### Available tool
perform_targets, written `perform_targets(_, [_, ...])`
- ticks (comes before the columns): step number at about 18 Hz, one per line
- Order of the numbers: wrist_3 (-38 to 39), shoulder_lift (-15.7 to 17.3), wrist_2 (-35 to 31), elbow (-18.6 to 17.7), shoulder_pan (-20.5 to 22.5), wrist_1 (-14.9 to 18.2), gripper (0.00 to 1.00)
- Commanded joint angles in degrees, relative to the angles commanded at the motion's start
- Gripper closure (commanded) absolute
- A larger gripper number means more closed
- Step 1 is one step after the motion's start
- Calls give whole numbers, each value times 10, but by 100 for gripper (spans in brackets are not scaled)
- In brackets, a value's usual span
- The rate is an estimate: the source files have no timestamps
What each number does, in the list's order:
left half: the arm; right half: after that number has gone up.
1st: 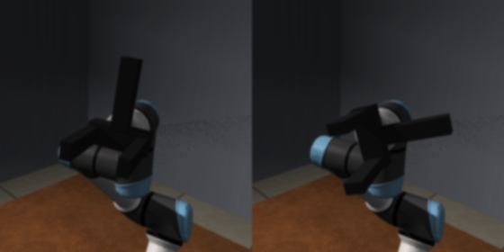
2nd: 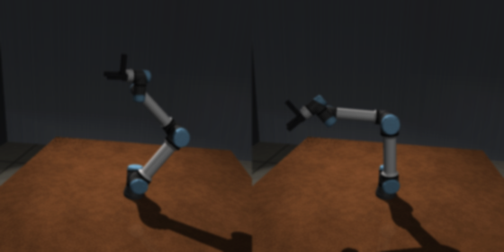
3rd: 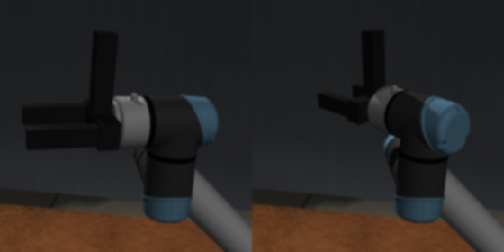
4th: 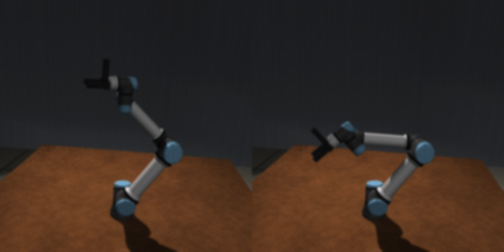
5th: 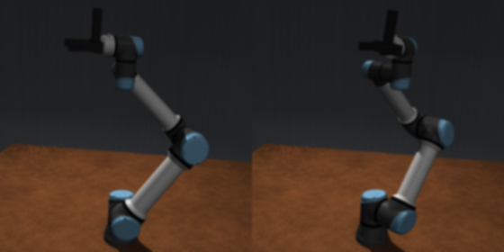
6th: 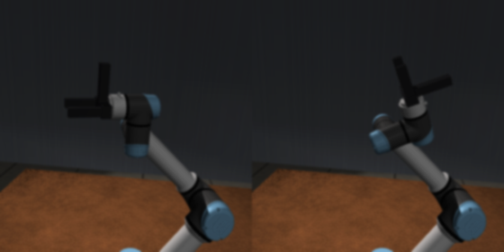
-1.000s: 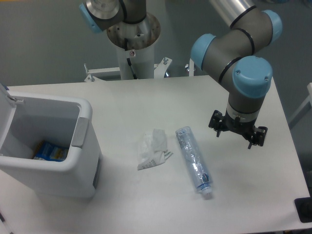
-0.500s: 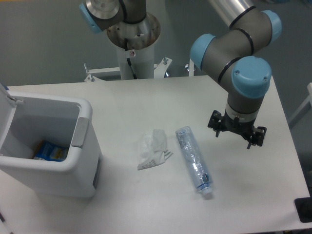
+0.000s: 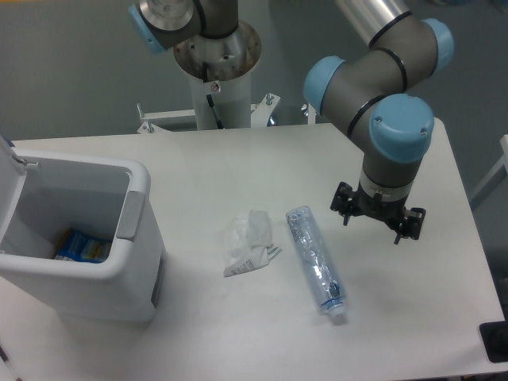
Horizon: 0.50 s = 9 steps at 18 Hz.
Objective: Place the trash in the trash can
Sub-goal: 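Move the gripper over the crumpled clear plastic bag and lower it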
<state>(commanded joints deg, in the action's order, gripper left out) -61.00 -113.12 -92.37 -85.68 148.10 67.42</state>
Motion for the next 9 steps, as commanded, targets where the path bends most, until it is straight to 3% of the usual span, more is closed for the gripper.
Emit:
perform_targets(5, [-1, 26, -4, -108, -20, -122, 0])
perform_targets(7, [-2, 37, -6, -141, -32, -144, 0])
perform_targets(9, [0, 39, -8, -146, -50, -143, 0])
